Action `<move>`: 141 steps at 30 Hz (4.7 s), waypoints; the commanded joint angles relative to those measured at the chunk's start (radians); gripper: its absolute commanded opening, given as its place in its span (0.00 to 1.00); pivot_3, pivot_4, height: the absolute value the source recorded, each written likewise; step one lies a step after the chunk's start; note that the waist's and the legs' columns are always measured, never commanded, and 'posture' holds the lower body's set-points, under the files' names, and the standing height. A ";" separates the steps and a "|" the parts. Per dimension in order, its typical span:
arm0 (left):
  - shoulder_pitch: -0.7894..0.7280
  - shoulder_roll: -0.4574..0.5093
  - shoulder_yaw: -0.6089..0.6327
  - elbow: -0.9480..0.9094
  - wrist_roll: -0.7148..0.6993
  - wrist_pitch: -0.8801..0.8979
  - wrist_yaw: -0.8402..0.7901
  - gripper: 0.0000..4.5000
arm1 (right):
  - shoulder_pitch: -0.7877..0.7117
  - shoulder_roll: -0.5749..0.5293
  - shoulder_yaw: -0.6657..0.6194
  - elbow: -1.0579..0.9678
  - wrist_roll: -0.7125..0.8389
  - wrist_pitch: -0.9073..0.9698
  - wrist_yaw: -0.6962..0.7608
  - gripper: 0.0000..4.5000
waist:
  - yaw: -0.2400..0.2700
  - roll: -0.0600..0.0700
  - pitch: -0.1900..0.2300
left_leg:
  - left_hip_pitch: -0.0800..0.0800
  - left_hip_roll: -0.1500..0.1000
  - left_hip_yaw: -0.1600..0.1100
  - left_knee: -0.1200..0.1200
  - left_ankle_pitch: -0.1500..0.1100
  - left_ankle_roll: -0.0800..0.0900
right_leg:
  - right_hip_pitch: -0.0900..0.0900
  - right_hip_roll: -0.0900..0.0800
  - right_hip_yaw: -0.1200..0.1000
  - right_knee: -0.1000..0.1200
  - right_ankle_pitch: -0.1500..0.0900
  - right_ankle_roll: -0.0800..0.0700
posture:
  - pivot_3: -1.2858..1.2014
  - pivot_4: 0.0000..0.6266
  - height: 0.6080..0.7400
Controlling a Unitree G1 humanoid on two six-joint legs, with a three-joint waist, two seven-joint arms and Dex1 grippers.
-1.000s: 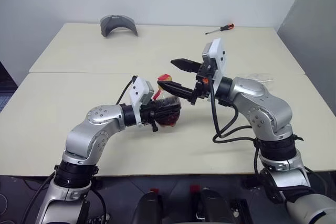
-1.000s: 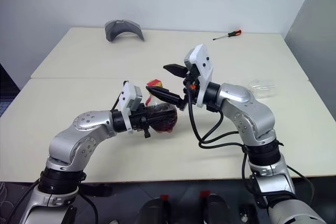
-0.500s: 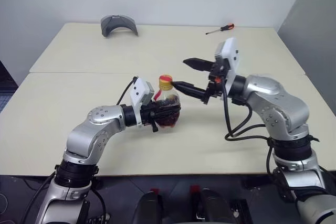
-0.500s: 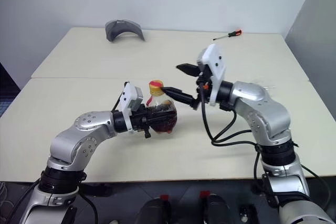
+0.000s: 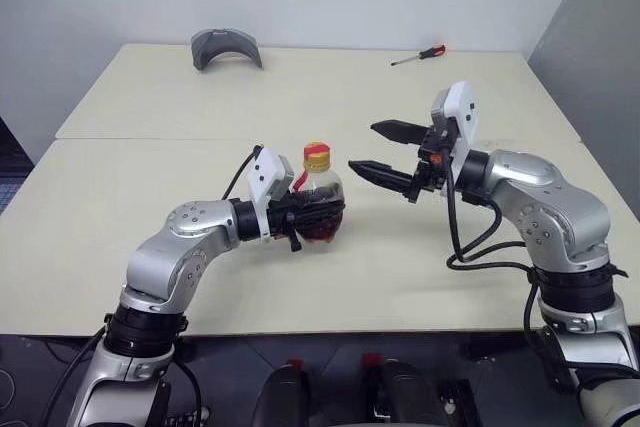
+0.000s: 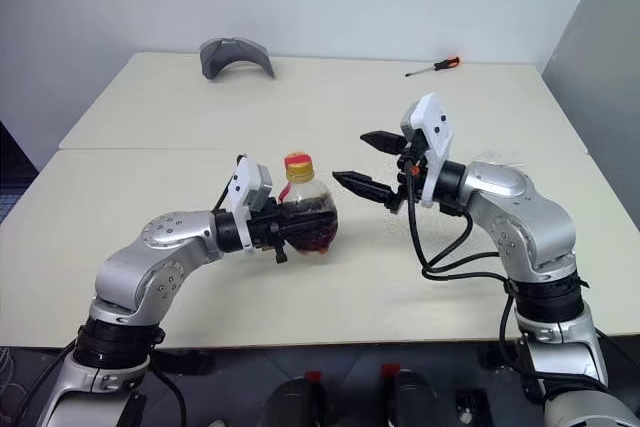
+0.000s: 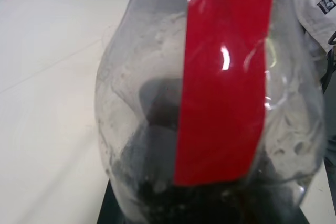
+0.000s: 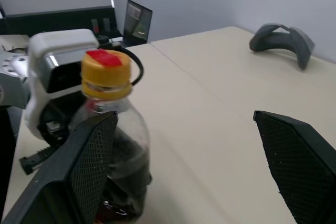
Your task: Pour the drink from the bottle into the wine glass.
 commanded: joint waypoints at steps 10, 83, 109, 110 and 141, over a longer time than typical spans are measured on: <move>-0.021 0.002 0.020 -0.037 -0.010 -0.023 -0.011 0.22 | -0.060 0.153 0.025 -0.041 0.033 0.012 -0.100 0.98 | 0.000 0.000 0.000 | 0.000 0.000 0.000 0.000 0.000 0.000 | 0.000 0.000 0.000 0.000 0.000 0.000 | 0.52 0.24 1.00; 0.032 -0.046 0.104 0.000 0.066 -0.075 0.191 0.22 | 0.090 -0.006 -0.033 -0.110 0.107 0.036 0.001 0.98 | 0.001 0.000 0.000 | 0.000 0.000 0.000 0.000 0.000 0.000 | 0.000 0.000 0.000 0.000 0.000 0.000 | 0.52 0.24 1.00; -0.136 -0.025 0.339 0.562 0.272 -0.437 0.470 0.22 | 0.083 0.240 0.121 -0.111 -0.065 -0.093 -0.220 0.98 | 0.002 -0.001 0.000 | -0.001 -0.001 0.000 0.000 0.000 0.000 | 0.000 -0.001 -0.002 0.000 0.003 -0.004 | 0.52 0.24 1.00; -0.147 -0.025 0.340 0.585 0.275 -0.451 0.474 0.22 | 0.084 0.245 0.124 -0.113 -0.071 -0.095 -0.221 0.98 | 0.002 -0.001 -0.001 | -0.001 -0.001 0.000 0.001 0.000 0.000 | 0.000 -0.001 -0.002 0.000 0.003 -0.004 | 0.52 0.24 1.00; -0.113 -0.091 0.386 0.717 0.229 -0.528 0.491 0.63 | 0.064 0.279 0.123 -0.056 -0.136 -0.133 -0.242 0.98 | 0.000 -0.001 -0.001 | 0.000 0.000 0.000 0.000 0.000 0.000 | 0.000 -0.001 -0.002 0.001 0.003 -0.004 | 0.52 0.24 1.00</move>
